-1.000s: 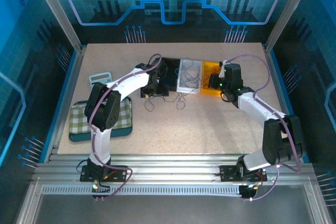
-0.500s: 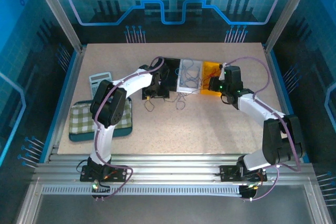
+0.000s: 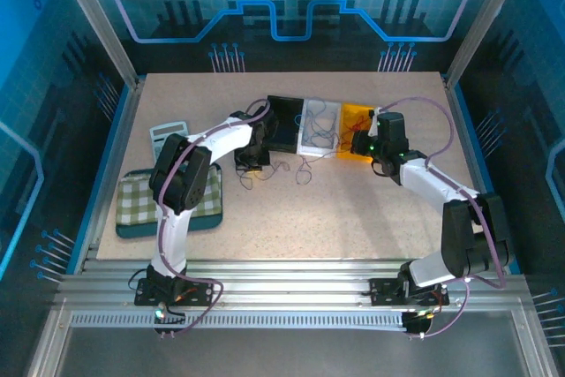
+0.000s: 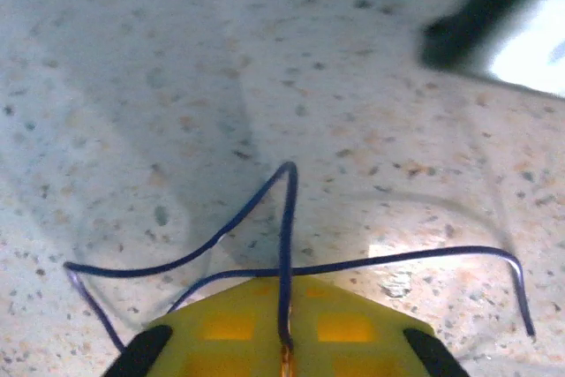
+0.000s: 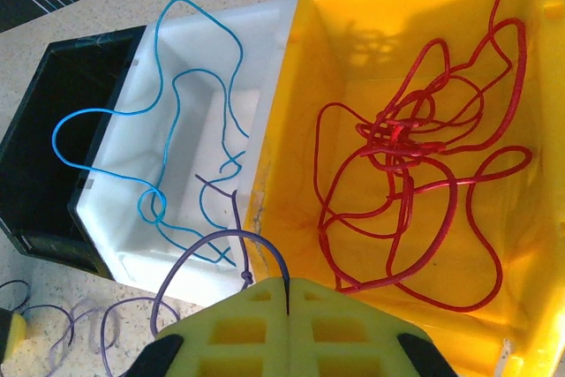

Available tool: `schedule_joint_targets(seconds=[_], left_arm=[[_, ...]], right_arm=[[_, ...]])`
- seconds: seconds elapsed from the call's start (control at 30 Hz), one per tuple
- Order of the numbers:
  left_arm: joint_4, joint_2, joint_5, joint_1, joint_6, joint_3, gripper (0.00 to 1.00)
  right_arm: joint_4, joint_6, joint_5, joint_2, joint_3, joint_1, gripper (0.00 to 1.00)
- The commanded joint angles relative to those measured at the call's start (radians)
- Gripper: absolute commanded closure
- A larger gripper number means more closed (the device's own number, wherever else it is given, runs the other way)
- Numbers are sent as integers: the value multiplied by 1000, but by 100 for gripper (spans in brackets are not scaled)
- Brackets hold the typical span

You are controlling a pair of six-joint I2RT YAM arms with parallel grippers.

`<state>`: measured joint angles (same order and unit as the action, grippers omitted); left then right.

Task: Untangle the cables

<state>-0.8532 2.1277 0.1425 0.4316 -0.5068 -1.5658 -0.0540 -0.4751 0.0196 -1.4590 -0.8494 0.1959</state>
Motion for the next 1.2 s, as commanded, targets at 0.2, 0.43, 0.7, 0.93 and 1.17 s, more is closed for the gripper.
schedule_joint_targets(seconds=[0.2,0.43,0.7,0.93,1.17], left_arm=[[41,-103,-59,22,-3,55,100],[-6,-180,-17,22,-6,46,100],[-32,-206,19,21,-18,117,79],[-19,-217,41,19,-32,154,54],[5,-215,50,10,-53,196,31]], right_arm=[[-17,-19,8,23,3,-12,100],[-18,-22,13,13,1,-12,100],[-7,-9,13,12,-4,-12,100],[-4,-5,11,11,1,-13,100],[-4,-4,11,15,0,-13,100]])
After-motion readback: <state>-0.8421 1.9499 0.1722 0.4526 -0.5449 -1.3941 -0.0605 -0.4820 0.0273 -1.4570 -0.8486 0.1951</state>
